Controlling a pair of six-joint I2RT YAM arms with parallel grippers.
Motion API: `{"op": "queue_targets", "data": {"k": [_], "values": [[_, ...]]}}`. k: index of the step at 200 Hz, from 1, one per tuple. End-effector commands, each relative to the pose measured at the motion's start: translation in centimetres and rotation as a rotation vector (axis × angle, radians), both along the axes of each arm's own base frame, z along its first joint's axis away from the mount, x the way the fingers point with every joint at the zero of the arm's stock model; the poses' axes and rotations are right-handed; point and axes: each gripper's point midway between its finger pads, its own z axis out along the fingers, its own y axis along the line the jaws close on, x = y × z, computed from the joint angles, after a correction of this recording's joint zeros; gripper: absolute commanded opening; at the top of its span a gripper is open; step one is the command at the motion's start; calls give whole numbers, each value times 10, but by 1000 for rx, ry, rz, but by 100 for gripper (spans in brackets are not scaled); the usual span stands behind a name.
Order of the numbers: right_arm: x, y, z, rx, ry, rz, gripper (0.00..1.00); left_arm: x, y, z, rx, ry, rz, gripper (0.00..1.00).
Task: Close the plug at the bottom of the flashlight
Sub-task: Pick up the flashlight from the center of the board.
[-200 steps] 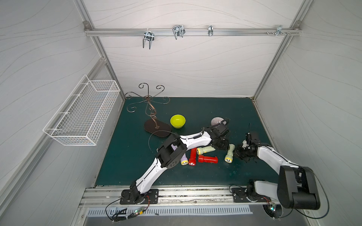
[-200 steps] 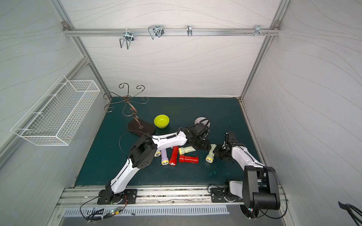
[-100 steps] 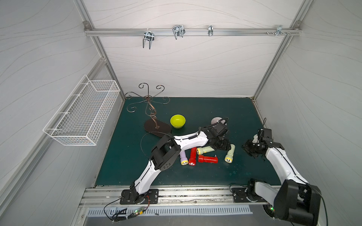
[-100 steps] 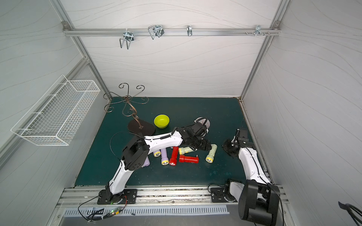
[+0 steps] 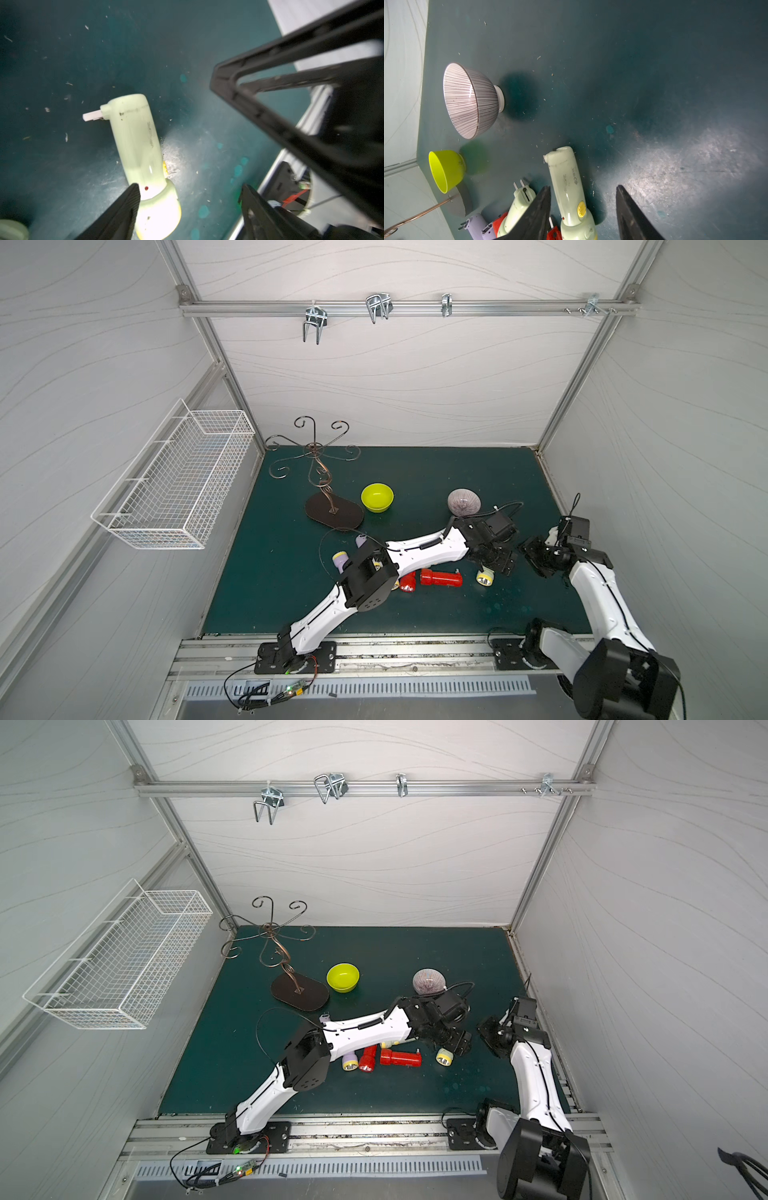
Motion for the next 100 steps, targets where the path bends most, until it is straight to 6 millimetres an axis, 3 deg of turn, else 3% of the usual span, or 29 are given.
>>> {"op": "queue_targets", "data": {"k": [1, 33, 72, 88, 100], "values": [[-10, -9, -1, -3, 13, -62, 52, 14, 18, -24, 121, -49, 24, 79], [-15, -21, 3, -1, -18, -142, 51, 18, 18, -38, 143, -62, 42, 78], [-16, -19, 0, 21, -24, -141, 52, 28, 12, -47, 163, -102, 47, 77], [-16, -20, 0, 18, -26, -140, 52, 27, 10, -51, 181, -100, 36, 72], [-15, -20, 0, 21, -28, -141, 52, 26, 9, -55, 188, -93, 33, 63]]}}
